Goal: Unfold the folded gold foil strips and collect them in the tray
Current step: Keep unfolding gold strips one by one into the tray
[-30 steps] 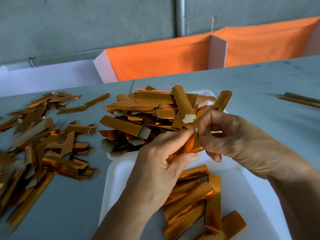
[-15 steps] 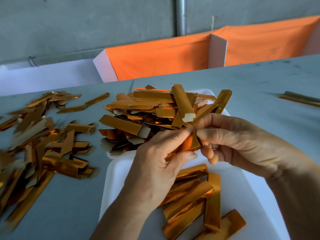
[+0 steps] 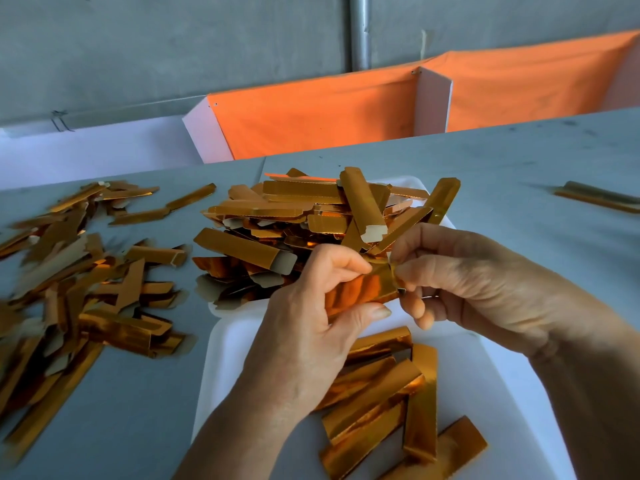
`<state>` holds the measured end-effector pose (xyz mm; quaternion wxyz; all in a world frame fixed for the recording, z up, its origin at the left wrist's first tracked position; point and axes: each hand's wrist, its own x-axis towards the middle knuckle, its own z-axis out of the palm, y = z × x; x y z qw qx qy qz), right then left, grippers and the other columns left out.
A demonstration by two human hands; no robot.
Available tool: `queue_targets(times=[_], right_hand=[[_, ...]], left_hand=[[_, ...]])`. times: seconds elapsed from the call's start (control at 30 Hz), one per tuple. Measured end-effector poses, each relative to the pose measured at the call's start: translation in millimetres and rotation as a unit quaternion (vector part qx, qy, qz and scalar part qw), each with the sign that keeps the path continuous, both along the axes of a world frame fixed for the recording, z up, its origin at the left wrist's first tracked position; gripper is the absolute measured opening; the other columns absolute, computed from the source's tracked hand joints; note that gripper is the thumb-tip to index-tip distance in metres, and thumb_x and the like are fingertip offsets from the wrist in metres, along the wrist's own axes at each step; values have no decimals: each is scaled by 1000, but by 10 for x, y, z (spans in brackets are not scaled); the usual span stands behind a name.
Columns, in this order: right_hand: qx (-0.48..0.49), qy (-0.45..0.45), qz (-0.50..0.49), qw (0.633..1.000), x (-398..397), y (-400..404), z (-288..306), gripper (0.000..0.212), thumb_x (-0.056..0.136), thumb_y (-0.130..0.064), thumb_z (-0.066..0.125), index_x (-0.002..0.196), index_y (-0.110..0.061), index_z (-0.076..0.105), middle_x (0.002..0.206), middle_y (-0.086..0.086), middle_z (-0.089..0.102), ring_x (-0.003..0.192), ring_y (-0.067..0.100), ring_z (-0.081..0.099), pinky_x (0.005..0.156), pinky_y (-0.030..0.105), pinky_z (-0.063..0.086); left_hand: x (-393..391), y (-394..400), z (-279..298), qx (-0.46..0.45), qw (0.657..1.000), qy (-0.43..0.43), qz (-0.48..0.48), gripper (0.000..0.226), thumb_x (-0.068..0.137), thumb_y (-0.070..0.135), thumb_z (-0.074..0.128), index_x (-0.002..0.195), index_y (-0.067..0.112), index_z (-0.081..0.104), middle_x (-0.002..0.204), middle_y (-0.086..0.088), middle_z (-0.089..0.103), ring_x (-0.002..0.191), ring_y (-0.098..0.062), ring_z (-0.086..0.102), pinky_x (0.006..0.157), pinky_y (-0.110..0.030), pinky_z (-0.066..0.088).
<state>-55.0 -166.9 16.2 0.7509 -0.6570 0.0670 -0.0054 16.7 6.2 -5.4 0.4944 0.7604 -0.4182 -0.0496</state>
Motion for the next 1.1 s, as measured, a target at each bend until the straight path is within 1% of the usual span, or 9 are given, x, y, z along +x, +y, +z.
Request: queue_targets(times=[0.07,0.13,0.27,0.4,0.57,0.77,0.87,1.0,1.1], right_hand=[[-3,5,-4,1000,-1,-5,1,10,84,3,56,85,-6,58,60,9,59,51,17,57,46,21,49],[-10,8,-8,1000,3,-6,-3,11,88,4,53,86,-6,58,60,8,59,51,16,57,47,21,49],[-27,4,-1,1000,11,13,-10,7,86,1,58,89,-5,57,62,8,60,53,15,59,48,22,50],[-17,2,25,1000,-15,-26,-26,18,77,-11,65,93,-4,60,67,8,63,58,15,63,52,21,52],[30,-7,45,999,-22,-67,-47,13,73,-19,66,83,-10,65,64,6,58,51,14,58,47,20,48],[47,0,48,998,18,-13,-78,17,71,-23,69,81,-11,64,60,3,54,44,10,51,44,18,43],[62,14,43,997,52,31,-101,22,73,-26,67,83,-8,61,59,4,56,45,12,54,44,19,46],[75,45,33,996,92,33,-138,18,80,-25,61,83,-7,60,63,8,60,51,14,58,49,20,52],[5,68,31,997,104,25,-149,23,76,-27,64,87,-6,60,66,8,63,54,14,62,51,20,52]], left_hand=[[3,6,-2,5,1000,-12,-1,29,73,45,63,97,33,52,93,19,65,92,1,61,71,-7,46],[10,9,-1,8,1000,-19,-1,28,72,47,61,96,34,53,90,17,65,92,-2,61,70,-8,47],[10,20,-7,22,999,-48,6,23,75,45,62,95,35,54,88,15,65,90,-4,60,67,-10,48],[20,19,1,32,997,-76,6,20,81,41,67,95,39,54,85,16,62,84,-5,58,63,-13,47],[21,54,25,13,999,-38,-31,26,77,50,62,100,41,54,92,12,68,92,-13,64,70,-25,53],[52,51,23,-16,998,22,-54,26,77,38,70,99,32,59,97,19,69,98,0,63,76,-8,47],[69,42,15,-32,996,70,-55,25,75,40,69,97,33,60,97,18,71,100,-1,64,80,-10,47],[90,29,-21,-24,992,112,-49,27,76,44,67,98,33,58,96,16,71,98,-4,65,80,-20,51],[86,33,-34,23,992,113,-48,27,76,42,69,97,32,56,94,15,71,93,-2,65,76,-17,52]])
